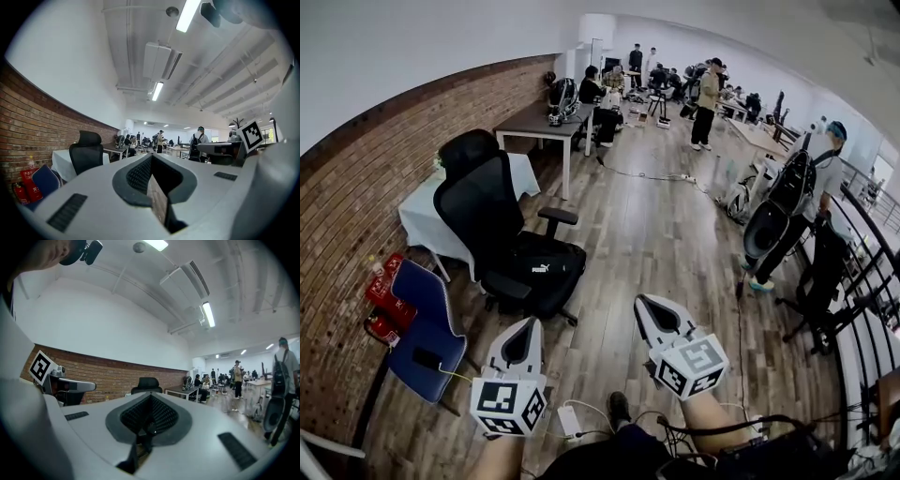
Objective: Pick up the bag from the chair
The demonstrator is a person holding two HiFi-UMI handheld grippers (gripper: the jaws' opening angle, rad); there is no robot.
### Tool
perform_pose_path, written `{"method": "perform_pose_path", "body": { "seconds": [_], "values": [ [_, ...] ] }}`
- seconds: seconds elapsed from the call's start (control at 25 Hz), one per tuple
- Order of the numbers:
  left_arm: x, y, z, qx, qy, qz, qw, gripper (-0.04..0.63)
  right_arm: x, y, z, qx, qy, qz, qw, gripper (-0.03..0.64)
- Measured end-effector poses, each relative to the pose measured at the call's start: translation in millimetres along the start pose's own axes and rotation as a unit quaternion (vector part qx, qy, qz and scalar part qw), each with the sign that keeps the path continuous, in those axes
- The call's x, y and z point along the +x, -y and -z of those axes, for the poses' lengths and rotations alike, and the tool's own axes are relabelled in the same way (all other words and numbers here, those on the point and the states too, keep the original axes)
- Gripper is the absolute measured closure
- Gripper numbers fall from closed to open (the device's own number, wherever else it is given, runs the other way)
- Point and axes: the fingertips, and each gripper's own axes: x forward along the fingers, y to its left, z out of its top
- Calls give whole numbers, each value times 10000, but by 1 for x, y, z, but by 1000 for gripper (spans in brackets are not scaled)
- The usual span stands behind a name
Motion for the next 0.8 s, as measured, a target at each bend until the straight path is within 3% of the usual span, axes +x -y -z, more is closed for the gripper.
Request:
{"method": "perform_pose_path", "body": {
  "seconds": [0.44, 0.8],
  "values": [
    [93, -16, 8, 0, -64, -442, 9990, 586, 67, 83, 5, 82, 68, -286, 9995, 600],
    [191, -9, 23, 19, -261, -485, 9985, 585, 116, 160, 17, 131, -10, -529, 9985, 600]
  ]
}}
